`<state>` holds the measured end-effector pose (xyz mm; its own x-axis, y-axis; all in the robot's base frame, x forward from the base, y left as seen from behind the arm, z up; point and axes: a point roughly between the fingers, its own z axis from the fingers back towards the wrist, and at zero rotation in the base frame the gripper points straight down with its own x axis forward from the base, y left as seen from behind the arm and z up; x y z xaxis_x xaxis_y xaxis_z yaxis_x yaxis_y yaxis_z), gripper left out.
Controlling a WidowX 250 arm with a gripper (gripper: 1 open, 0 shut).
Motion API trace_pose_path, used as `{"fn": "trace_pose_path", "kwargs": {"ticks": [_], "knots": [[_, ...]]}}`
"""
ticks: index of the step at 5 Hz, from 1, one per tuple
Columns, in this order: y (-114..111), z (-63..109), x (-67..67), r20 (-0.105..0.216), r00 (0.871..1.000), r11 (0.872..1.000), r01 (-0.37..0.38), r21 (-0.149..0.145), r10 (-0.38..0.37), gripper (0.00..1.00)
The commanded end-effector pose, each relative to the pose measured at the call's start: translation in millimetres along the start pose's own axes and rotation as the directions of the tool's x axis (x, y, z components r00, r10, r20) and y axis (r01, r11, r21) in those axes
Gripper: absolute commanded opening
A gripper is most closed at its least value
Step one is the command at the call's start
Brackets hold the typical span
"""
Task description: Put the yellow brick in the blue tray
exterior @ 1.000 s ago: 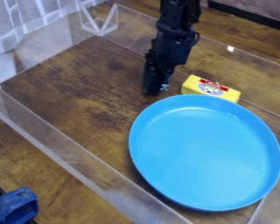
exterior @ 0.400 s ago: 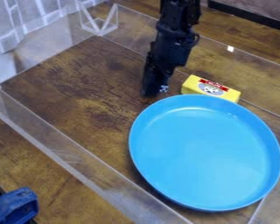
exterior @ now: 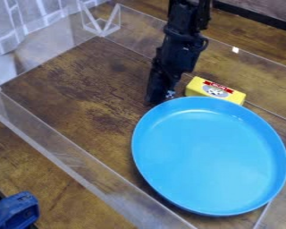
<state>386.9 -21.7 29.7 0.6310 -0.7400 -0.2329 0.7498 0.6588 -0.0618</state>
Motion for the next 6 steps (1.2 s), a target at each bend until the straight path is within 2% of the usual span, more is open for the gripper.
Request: {"fn": "trace_pose_path", "kwargs": {"ticks": [1,6], "knots": [[-3.0,30.5,6.0,0.030,0.999,0.999,0.012,0.040,-0.013,0.00],[-19.1,50.3,0.3,-0.033,0.999,1.000,0.012,-0.010,-0.012,0.00]]}}
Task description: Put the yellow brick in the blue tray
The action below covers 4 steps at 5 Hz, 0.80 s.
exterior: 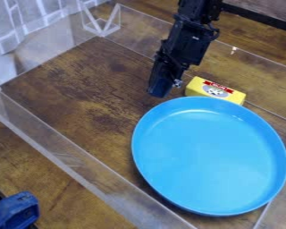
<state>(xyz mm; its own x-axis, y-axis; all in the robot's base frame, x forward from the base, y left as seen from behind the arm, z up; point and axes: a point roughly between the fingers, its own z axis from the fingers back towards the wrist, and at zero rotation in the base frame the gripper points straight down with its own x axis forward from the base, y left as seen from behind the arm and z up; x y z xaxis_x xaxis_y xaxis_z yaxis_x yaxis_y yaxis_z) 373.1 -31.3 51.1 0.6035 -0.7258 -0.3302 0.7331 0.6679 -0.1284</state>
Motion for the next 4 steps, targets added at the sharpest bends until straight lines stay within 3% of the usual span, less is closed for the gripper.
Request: {"fn": "trace_pose_path", "kwargs": {"ticks": [1,4], "knots": [[-6.4,33.4,3.0,0.062,0.998,0.999,0.007,0.051,-0.010,0.00],[-16.3,40.7,-0.2,0.042,0.999,1.000,-0.002,0.021,0.001,0.00]]}}
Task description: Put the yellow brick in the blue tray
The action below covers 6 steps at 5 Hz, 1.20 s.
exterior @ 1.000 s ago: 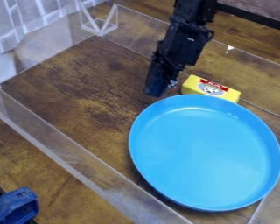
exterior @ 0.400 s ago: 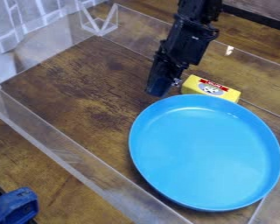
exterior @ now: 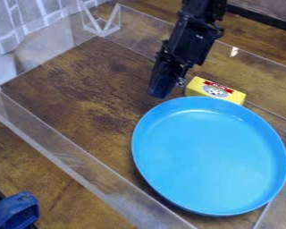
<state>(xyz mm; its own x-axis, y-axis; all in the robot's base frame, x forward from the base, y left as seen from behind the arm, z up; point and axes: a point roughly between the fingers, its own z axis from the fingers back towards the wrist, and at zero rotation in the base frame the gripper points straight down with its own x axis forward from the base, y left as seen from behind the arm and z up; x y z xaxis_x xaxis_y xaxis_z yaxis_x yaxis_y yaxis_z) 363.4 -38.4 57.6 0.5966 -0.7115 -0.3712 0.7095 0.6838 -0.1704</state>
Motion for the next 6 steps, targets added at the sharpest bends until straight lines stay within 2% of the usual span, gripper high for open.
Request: {"fn": "trace_pose_path", "kwargs": {"ticks": [1,3,6], "knots": [[-10.3,40.6,-0.3,0.068,0.998,0.999,-0.009,0.054,0.005,0.00],[-22.0,48.0,-0.5,0.049,0.998,0.999,-0.049,0.022,0.048,0.00],[-30.8,45.8,3.7,0.048,0.994,0.995,-0.096,-0.010,0.096,0.00]]}}
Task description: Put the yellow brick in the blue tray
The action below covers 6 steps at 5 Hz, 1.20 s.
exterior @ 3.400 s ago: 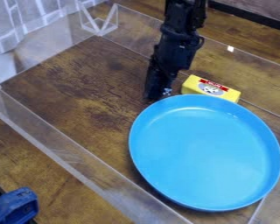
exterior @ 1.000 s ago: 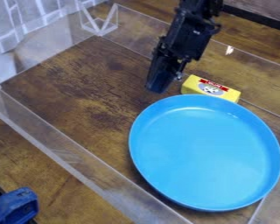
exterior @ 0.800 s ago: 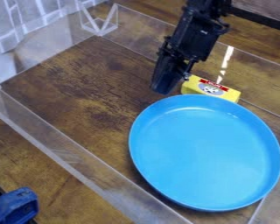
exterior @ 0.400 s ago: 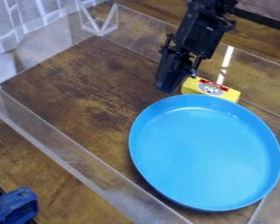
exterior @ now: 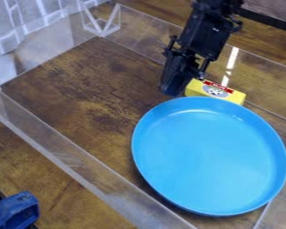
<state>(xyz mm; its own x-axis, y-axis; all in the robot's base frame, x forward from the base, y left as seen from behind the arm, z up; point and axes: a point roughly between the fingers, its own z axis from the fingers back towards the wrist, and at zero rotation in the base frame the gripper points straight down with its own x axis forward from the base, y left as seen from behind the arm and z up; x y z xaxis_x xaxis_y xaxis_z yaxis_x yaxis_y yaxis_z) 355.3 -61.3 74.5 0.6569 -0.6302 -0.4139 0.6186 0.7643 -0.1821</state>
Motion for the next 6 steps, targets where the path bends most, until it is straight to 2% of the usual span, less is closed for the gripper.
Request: {"fn": "trace_pose_path", "kwargs": {"ticks": [1,2,3,4,5,6], "knots": [[-8.2,24.7,0.8,0.083,0.997,0.999,0.001,0.042,-0.004,1.00],[-17.5,32.1,-3.9,0.065,0.998,0.999,-0.020,0.039,0.018,0.00],[-26.3,40.9,-9.0,0.045,0.998,0.998,-0.041,0.040,0.039,0.00],[-30.1,41.1,-8.9,0.042,0.998,0.998,-0.050,0.038,0.048,0.00],[-29.5,36.7,-6.1,0.041,0.998,0.998,-0.053,0.035,0.052,1.00],[-33.5,42.5,-9.9,0.031,0.998,0.997,-0.065,0.040,0.063,0.00]]}}
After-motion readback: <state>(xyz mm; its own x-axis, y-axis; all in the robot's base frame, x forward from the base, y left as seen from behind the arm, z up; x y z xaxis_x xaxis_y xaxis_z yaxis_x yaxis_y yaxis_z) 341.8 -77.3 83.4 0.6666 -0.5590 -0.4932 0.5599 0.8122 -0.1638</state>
